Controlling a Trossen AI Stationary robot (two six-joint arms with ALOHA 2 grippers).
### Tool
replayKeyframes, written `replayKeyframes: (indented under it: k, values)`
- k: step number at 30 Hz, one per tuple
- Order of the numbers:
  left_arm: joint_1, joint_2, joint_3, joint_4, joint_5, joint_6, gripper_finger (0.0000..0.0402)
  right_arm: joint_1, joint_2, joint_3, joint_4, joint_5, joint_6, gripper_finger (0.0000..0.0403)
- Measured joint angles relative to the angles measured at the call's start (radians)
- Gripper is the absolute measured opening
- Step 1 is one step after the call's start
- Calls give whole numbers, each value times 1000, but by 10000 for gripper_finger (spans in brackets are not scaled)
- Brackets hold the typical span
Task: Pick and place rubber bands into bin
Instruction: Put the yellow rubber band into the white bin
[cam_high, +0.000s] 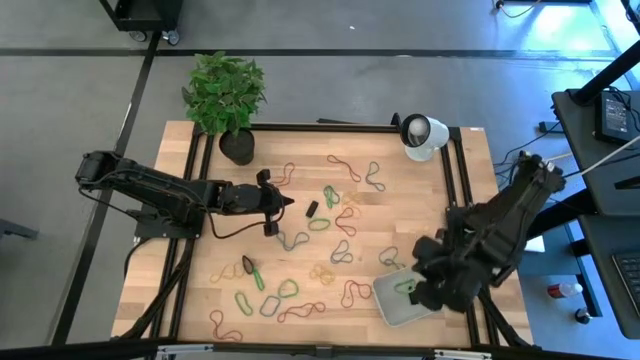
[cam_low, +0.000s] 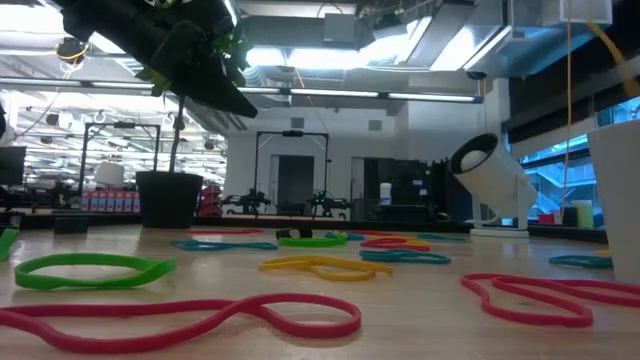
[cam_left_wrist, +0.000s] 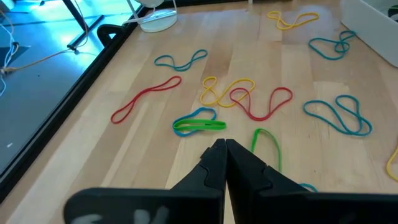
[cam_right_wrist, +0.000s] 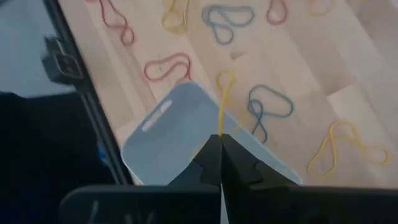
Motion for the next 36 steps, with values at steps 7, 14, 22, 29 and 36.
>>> replayKeyframes:
  k: [7,14,22,29,36]
  values:
    - [0,0,0,0,-21,0,1,25,146,-1,-13,-32,-6,0]
    - [0,0,0,9,-21,-9,2,23,266,-1,11,-119,-6,0]
    - [0,0,0,27,5,-39,3,-16,343,-40,94,-154,-18,0]
    - [-2,0,0,27,34,-67,2,-81,341,-238,327,-262,-57,0]
    - [-33,0,0,27,30,-75,1,-91,341,-359,466,-297,14,4]
